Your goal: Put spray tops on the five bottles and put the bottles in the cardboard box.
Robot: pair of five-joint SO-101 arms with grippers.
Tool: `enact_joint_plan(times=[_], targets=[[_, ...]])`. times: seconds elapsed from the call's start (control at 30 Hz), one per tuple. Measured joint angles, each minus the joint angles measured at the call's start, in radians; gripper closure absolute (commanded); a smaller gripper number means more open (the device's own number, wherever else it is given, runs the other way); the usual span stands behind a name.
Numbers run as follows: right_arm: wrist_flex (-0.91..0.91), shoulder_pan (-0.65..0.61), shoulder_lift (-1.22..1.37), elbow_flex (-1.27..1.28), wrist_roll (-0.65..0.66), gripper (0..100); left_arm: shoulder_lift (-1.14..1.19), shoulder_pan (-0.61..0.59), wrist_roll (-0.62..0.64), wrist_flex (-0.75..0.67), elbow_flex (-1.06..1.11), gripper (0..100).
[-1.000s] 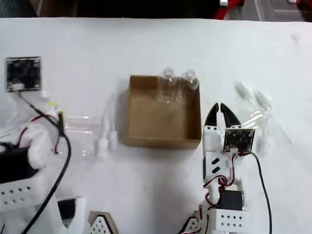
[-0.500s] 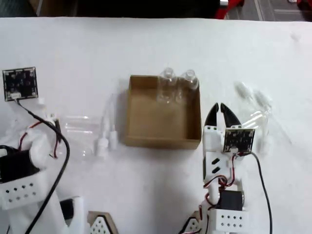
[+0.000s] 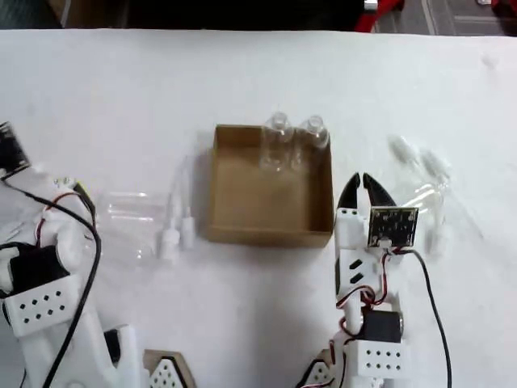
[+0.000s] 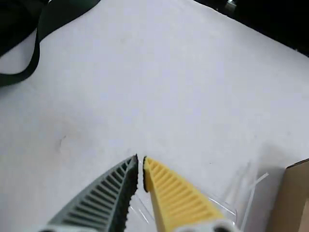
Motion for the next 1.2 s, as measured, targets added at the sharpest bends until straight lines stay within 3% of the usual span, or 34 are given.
enact_joint_plan(times=[0.23, 0.37, 0.63, 0.87, 1.2], targets=[[-0.012, 0.0, 0.014, 0.0, 0.0, 97.0, 0.0, 0.0, 0.175, 0.0, 0.002, 85], [-0.012, 0.0, 0.014, 0.0, 0.0, 97.0, 0.064, 0.0, 0.213, 0.0, 0.002, 88], [-0.012, 0.0, 0.014, 0.0, 0.0, 97.0, 0.512, -0.002, 0.238, 0.051, -0.238, 90], [-0.012, 0.0, 0.014, 0.0, 0.0, 97.0, 0.905, -0.058, 0.425, 0.184, -0.522, 81], [-0.012, 0.0, 0.014, 0.0, 0.0, 97.0, 1.197, -0.057, 0.45, 0.186, -0.694, 86]])
